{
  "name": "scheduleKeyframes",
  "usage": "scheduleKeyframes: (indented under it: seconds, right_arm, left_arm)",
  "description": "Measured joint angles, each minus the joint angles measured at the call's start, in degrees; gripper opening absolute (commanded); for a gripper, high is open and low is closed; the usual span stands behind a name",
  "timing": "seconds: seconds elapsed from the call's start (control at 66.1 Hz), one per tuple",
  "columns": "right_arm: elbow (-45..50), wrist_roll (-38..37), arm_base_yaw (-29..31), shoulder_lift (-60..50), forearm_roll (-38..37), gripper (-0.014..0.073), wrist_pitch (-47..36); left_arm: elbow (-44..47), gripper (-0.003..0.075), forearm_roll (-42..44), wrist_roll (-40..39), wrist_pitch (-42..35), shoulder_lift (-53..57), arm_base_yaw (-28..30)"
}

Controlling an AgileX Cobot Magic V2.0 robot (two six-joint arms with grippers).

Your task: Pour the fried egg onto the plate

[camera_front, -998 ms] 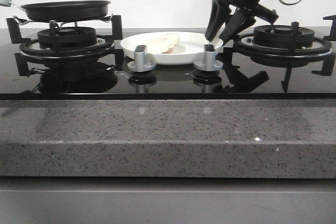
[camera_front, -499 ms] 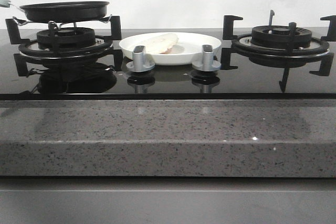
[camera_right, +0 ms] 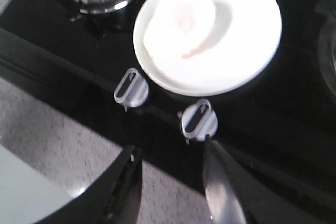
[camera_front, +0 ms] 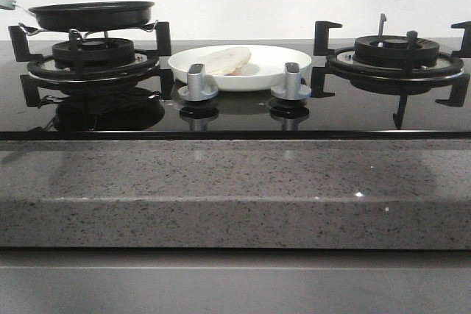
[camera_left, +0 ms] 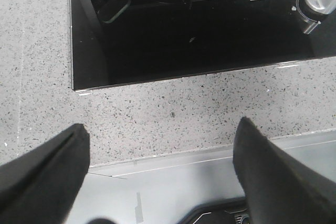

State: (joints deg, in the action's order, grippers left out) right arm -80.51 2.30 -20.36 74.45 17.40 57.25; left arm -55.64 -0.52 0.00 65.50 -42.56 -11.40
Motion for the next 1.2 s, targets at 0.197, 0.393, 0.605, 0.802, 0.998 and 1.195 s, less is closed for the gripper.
scheduleKeyframes:
  seconds: [0.197,0.393,0.605,0.802,0.998,1.195]
  right_arm:
    - [14.6,0.0,0.0,-13.3,-0.5,0.0318,-2.1]
    - [26.9,0.0,0.0,-25.9,-0.5,0.0318,-2.4]
    - [34.7,0.0,0.0,-37.1,-0.5,0.0318,-1.9]
    - [36.6,0.0,0.0,-41.3,-0.5,0.0318,-0.1]
    - [36.7,0.3,0.0,-41.5,-0.6,0.0318,0.5]
    - [36.7,0.3,0.0,-41.5,-0.6,0.0318,0.5]
  left_arm:
    - [0.0,0.0554,0.0,0.0,0.0,0.0,0.0]
    - [0.0,0.0554,0.0,0.0,0.0,0.0,0.0]
    - [0.0,0.0554,0.0,0.0,0.0,0.0,0.0]
    - [0.0,0.0554,0.0,0.0,0.0,0.0,0.0]
    - [0.0,0.0554,0.0,0.0,0.0,0.0,0.0]
    - [0.0,0.0554,0.0,0.0,-0.5,0.0,0.0]
